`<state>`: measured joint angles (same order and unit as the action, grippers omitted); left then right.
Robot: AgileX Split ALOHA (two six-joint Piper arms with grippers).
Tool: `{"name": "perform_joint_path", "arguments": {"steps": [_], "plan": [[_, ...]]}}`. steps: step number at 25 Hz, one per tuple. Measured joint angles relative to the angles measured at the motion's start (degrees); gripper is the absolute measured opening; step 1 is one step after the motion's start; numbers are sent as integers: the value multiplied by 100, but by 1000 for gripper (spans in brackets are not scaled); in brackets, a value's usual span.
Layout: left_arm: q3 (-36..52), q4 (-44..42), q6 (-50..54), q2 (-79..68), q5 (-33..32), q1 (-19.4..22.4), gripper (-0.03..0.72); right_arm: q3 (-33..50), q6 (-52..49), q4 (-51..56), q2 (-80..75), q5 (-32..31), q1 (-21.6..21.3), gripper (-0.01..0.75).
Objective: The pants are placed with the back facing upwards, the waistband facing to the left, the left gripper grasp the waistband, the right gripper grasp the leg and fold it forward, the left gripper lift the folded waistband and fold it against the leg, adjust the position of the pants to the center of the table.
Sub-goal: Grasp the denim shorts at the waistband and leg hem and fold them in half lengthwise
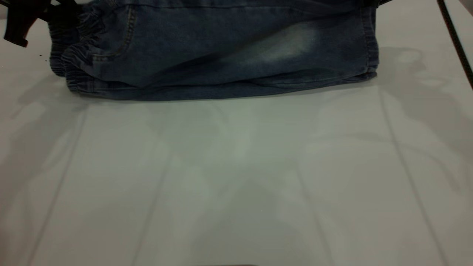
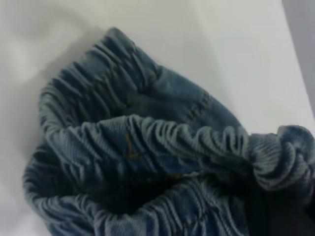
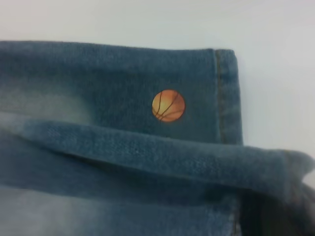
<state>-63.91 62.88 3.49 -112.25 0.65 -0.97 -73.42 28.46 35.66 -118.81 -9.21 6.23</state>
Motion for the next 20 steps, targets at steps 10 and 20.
{"name": "perform_joint_path", "arguments": {"steps": [10,20], "plan": [[-5,18,-5,-400,364,0,48,-393,71,17,-346,115,136,28],[-10,29,-299,-499,777,0,64,-405,322,12,-347,332,178,117]]}}
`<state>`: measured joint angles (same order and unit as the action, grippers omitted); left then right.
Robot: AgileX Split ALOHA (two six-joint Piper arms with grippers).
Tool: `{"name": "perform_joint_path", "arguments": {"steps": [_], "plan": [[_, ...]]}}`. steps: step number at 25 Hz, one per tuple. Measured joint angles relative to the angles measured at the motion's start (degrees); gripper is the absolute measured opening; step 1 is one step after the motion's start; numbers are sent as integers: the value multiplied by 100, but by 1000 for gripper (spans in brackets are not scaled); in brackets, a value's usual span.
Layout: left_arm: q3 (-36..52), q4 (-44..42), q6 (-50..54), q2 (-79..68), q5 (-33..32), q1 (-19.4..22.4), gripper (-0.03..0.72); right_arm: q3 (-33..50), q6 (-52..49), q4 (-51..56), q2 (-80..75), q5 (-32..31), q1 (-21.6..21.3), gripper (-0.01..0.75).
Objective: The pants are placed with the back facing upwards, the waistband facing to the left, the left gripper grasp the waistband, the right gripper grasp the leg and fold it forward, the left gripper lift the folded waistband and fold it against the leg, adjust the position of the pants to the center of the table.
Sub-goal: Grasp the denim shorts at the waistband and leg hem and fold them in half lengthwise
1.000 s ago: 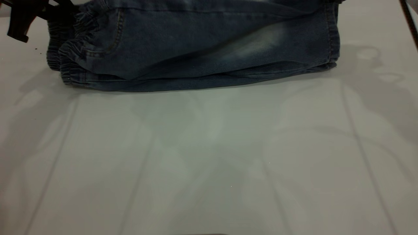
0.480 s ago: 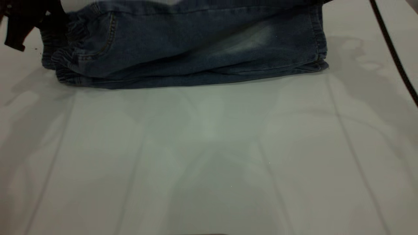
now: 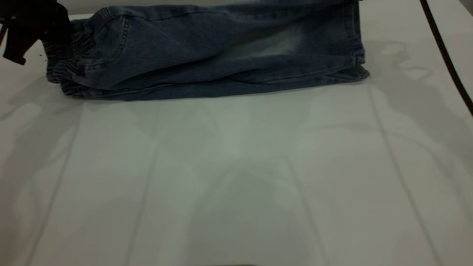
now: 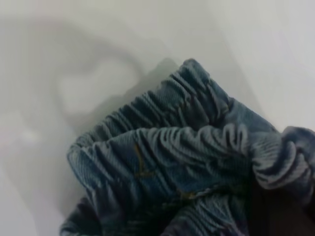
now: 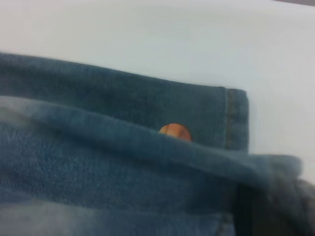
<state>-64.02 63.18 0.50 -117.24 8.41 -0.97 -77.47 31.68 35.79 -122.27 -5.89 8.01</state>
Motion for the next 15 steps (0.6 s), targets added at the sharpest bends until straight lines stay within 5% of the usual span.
{"name": "perform_joint_path", "arguments": {"steps": [8,15], "plan": [[-4,0,-1112,0,68,0,256,0,1,5,0,-123,6,427],[-30,0,-2062,0,68,0,477,0,-42,5,6,-511,6,496]]}}
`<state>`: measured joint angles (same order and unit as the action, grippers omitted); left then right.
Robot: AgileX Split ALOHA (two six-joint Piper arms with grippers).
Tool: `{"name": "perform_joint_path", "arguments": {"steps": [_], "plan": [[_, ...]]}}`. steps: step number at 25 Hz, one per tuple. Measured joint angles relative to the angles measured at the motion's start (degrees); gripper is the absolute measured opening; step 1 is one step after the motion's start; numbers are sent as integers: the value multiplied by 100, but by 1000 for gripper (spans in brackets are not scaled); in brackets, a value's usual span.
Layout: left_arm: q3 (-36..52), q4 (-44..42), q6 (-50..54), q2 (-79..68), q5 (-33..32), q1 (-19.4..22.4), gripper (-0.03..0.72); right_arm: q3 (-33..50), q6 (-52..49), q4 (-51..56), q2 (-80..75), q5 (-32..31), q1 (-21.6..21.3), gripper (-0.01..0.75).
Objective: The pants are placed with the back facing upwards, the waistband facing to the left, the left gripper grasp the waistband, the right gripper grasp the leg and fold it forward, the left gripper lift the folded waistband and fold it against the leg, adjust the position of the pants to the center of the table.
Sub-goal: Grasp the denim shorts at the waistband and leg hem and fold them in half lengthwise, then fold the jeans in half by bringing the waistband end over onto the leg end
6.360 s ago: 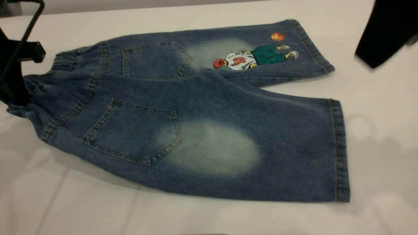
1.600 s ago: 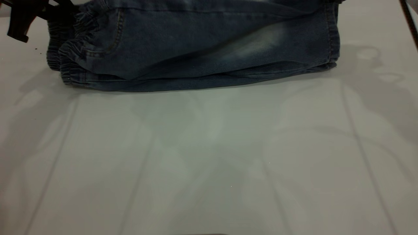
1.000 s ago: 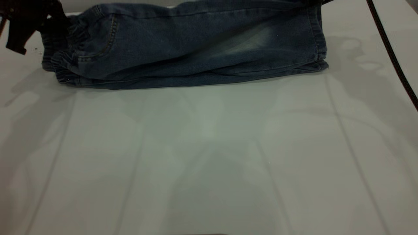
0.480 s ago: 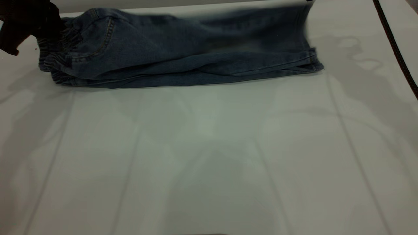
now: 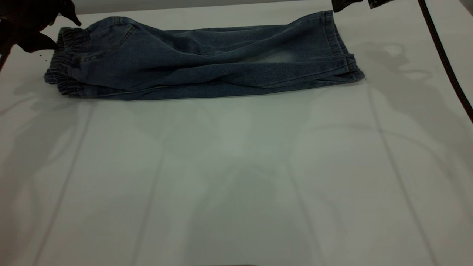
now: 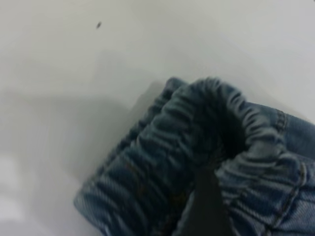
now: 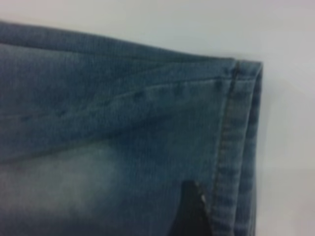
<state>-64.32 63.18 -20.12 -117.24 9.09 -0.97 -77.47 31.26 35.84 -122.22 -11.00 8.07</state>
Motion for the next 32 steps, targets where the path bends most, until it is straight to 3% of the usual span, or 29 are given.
{"name": "perform_joint_path", "arguments": {"steps": [5,9,13,17,21,24,28,32], "plan": [[-222,0,-1968,150,-61,0,500,0,7,-7,226,-257,0,497],[-431,70,-3594,393,-985,0,499,-34,157,-23,468,-672,84,497],[-443,45,-3953,473,-1838,0,499,-387,256,-40,536,-1331,330,497],[-449,-514,-4015,503,-2525,0,499,-889,265,-61,536,-2036,662,497],[-626,-1323,-3548,527,-3290,0,499,-1304,275,-68,538,-2541,956,497],[-1052,-2274,-2636,527,-4064,0,499,-1408,279,-63,543,-2770,1078,497],[-1823,-4130,-1230,531,-5336,0,499,-1433,273,-63,543,-3006,1138,497],[-2196,-5900,-30,531,-5650,0,499,-1433,261,-21,519,-3125,1262,497]]}}
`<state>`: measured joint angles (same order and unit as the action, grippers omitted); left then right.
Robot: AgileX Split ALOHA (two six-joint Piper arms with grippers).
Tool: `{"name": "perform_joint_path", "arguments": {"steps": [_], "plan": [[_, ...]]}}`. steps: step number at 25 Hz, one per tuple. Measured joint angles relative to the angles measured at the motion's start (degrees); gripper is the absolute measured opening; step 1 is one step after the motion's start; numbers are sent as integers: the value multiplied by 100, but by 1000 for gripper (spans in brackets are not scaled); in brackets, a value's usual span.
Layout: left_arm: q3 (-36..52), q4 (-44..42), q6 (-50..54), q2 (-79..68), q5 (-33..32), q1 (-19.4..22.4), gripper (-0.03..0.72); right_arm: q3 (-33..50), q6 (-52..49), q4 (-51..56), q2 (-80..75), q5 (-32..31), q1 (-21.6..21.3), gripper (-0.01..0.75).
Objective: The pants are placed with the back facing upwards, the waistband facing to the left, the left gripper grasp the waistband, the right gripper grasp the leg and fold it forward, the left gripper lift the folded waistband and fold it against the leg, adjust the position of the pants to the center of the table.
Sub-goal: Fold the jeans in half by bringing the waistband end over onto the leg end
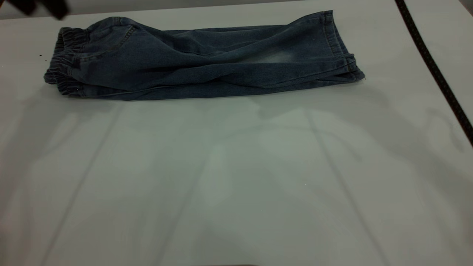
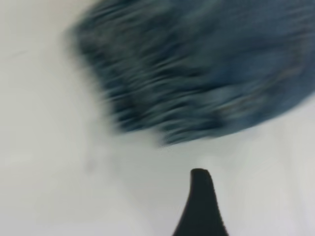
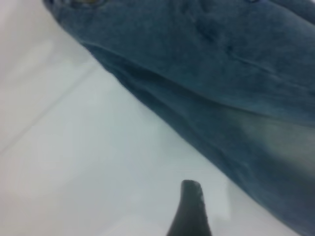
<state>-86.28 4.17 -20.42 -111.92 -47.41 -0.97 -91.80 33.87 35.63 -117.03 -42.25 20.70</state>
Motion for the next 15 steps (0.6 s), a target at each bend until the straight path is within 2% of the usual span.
{"name": "perform_joint_path", "arguments": {"steps": [2,5,10,15], "plan": [[-12,-599,629,0,94,12,499,0,0,4,-54,0,128,497],[-25,-894,1237,-77,350,58,499,-4,0,18,-234,118,345,497],[-45,-892,1442,-541,677,64,499,-4,0,34,-520,421,592,497],[-45,-892,1485,-1062,959,64,499,-4,0,39,-549,552,624,497]]}}
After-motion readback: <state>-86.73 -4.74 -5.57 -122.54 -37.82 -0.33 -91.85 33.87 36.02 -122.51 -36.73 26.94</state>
